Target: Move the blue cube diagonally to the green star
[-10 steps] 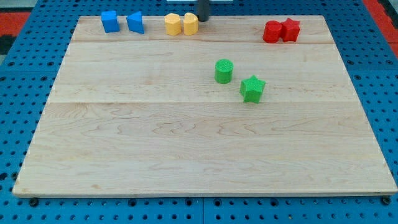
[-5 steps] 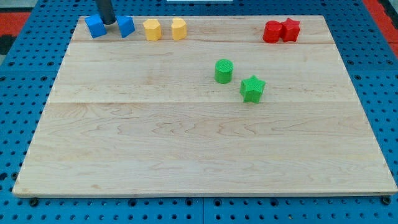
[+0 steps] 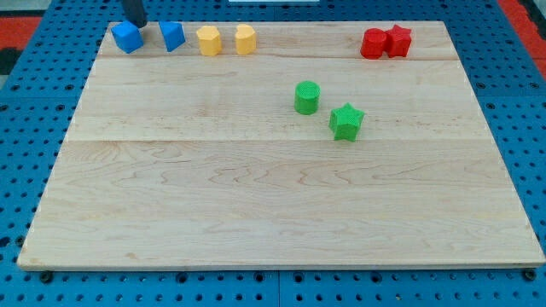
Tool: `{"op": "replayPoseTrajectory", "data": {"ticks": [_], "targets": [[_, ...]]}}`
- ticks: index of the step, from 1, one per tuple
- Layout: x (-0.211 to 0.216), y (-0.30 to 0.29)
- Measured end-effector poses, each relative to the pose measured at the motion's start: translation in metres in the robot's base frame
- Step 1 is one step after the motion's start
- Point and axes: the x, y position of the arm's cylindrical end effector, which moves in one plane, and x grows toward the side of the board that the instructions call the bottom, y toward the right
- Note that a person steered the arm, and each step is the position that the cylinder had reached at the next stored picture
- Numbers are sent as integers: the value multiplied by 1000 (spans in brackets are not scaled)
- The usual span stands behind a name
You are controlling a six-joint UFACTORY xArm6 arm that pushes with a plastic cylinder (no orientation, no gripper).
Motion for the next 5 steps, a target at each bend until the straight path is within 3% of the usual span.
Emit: {"op": "replayPoseTrajectory", "data": {"ticks": [1, 3, 5], "targets": [[4, -5], [132, 24], [134, -31]]}}
